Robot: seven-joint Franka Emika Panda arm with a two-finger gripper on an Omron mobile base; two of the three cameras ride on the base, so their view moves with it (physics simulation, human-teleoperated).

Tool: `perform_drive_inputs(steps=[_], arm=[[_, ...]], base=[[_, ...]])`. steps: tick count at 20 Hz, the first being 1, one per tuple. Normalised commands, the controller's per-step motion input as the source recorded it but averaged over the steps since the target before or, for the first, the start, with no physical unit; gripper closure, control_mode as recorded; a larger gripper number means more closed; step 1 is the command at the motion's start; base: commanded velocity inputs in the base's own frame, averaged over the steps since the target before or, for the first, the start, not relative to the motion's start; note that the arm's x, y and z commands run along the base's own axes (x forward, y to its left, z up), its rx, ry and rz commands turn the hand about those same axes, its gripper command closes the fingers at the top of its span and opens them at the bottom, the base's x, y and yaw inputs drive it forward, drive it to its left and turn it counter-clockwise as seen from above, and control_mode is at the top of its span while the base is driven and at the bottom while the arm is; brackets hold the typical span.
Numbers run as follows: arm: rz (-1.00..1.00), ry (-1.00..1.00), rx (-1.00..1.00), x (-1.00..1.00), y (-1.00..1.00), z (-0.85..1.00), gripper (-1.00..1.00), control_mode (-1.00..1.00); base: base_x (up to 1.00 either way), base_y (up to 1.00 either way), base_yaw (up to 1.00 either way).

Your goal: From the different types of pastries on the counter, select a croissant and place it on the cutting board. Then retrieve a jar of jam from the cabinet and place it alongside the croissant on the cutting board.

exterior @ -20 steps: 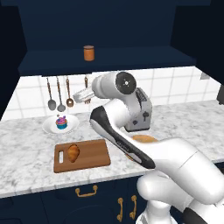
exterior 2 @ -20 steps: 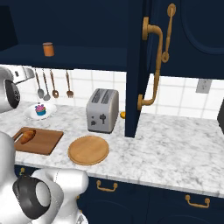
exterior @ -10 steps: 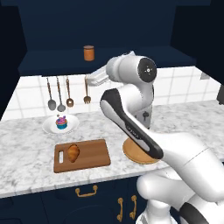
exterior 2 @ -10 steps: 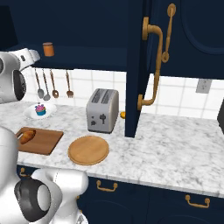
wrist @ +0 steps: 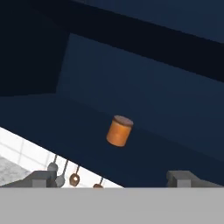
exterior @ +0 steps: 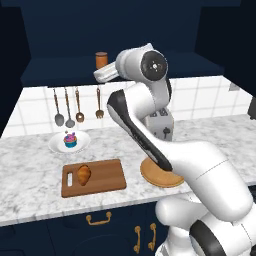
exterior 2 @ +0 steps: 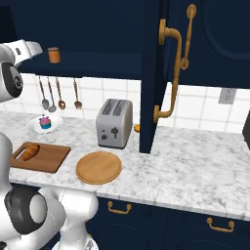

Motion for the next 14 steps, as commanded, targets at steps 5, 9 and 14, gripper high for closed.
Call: perform_drive_inputs(steps=[5,9,14], arm=[[-0.22,0.11,0.11,0.2,-0.01,-0.24,-1.0,-1.0],[-0.16,0.1,0.05,0.09,-0.07,-0.01,-1.0,-1.0],[0.0,-0.01,0.09,0.57,0.02,-0.02,-1.0,-1.0]], base=[[0.0,0.0,0.0],[0.0,0.0,0.0],[0.0,0.0,0.0]])
